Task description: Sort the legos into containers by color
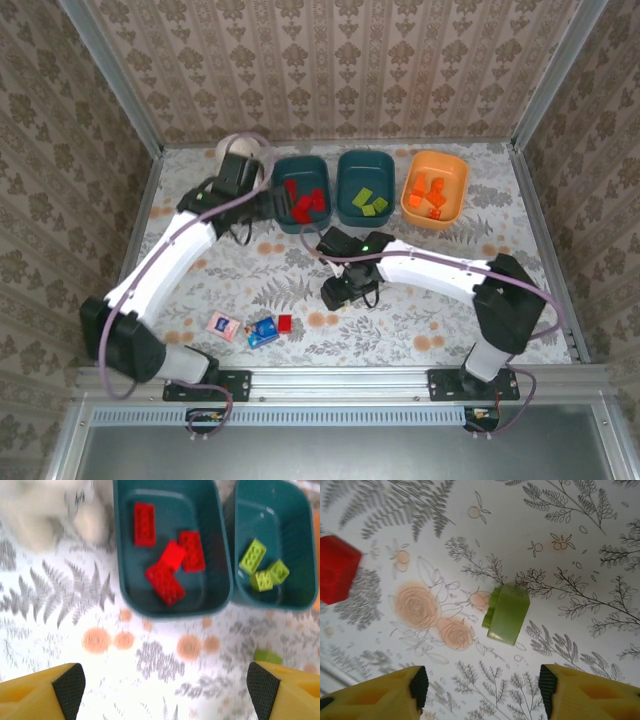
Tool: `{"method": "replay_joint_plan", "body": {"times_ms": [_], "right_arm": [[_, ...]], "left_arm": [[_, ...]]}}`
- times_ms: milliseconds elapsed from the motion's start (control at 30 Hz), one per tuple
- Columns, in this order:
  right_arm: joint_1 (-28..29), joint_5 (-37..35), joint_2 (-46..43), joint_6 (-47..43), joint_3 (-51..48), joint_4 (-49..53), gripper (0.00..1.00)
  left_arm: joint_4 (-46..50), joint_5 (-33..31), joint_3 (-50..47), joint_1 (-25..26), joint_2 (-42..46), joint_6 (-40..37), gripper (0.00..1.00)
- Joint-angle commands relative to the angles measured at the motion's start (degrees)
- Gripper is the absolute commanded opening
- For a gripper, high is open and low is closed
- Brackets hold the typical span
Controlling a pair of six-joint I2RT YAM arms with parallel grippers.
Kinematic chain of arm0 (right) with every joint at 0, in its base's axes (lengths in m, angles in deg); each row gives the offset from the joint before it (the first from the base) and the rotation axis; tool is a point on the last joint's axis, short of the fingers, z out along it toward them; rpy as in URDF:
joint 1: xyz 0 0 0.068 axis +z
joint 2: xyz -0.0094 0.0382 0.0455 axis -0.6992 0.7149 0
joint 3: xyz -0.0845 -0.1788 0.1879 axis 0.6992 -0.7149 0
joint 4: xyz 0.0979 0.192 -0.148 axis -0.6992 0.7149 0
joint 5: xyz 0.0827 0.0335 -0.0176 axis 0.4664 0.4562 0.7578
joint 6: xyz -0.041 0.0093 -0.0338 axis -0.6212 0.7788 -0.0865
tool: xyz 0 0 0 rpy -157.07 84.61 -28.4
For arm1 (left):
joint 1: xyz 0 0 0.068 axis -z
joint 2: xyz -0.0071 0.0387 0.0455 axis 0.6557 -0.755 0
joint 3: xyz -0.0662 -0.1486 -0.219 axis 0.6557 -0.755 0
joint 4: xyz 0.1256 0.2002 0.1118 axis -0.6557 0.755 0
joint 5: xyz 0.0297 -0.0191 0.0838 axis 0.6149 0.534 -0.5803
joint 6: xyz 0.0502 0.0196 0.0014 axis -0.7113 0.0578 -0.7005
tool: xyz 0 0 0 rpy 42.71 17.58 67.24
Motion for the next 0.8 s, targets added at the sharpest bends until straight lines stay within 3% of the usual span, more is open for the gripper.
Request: {"method": "replay_joint_plan", "body": {"times_ms": [0, 200, 433, 600, 767], "right_arm": [[-0.06, -2.56, 2.86, 1.94, 2.8, 2.41, 0.6], [0.06, -3.7, 8.7, 3.92, 3.8, 1.85, 0.56], [-0.07, -4.18, 13.1, 4.78, 5.92, 1.04, 0.46], [-0.02, -5.04, 13.58, 4.99, 6.52, 0.23, 0.28], [-1.24, -7.8, 8.66, 5.03, 7.54, 1.68, 0.23]], "left_arm": [[0.2, 4.41, -7.99, 0.77, 7.53, 2.58, 0.85], [2.52, 5.74, -15.82, 1.04, 17.52, 4.84, 0.82], [3.3, 6.04, -17.13, 1.44, 21.42, 5.3, 0.8], [3.77, 6.81, -17.18, 1.78, 22.21, 4.91, 0.78], [1.64, 8.94, -17.92, 3.46, 22.17, 4.01, 0.78]]}}
